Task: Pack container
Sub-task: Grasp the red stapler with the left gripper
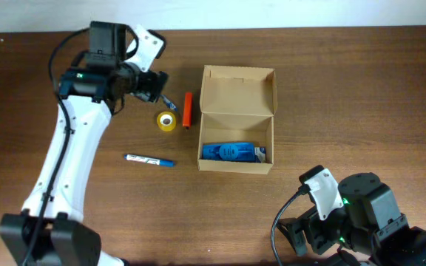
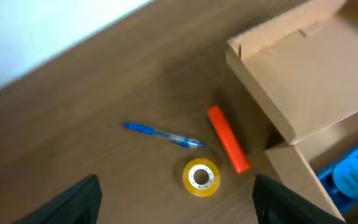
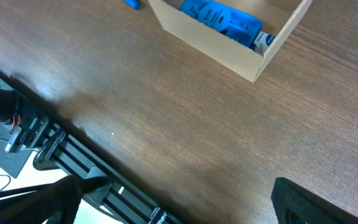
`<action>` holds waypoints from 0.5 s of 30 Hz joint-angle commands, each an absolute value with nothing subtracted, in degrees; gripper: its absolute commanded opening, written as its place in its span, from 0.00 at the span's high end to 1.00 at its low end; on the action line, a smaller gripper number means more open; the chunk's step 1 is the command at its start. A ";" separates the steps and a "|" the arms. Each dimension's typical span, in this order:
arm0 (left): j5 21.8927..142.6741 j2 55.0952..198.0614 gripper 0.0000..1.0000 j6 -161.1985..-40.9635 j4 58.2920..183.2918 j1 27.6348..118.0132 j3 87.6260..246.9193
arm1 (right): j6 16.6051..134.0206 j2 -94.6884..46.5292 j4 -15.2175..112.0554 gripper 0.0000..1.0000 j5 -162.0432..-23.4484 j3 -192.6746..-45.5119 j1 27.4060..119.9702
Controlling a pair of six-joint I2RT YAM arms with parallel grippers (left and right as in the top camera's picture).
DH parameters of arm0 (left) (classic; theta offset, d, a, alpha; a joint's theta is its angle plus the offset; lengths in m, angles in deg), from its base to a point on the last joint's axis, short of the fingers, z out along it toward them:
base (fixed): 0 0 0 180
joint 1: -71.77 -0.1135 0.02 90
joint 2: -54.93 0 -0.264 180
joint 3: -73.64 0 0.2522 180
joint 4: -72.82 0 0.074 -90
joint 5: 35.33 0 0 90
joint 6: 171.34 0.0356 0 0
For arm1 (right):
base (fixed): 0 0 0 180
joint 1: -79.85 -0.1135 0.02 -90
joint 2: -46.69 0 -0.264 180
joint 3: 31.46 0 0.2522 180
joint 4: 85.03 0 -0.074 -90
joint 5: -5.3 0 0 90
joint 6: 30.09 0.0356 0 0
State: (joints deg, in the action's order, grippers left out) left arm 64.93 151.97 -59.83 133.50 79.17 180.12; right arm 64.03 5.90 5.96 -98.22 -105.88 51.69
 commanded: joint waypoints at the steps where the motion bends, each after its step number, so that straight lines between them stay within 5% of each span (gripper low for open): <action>1: 69.54 157.15 0.23 -61.47 132.87 79.30 176.10 | 64.01 6.12 6.09 0.01 -98.13 -106.62 51.40; 15: 70.74 173.34 0.23 -69.40 119.32 85.64 173.57 | 64.01 6.12 6.09 0.01 -98.13 -106.62 51.40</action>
State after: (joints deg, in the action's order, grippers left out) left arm 71.09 172.60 -67.59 120.02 85.03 173.72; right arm 64.03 5.90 5.98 -98.22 -105.88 51.69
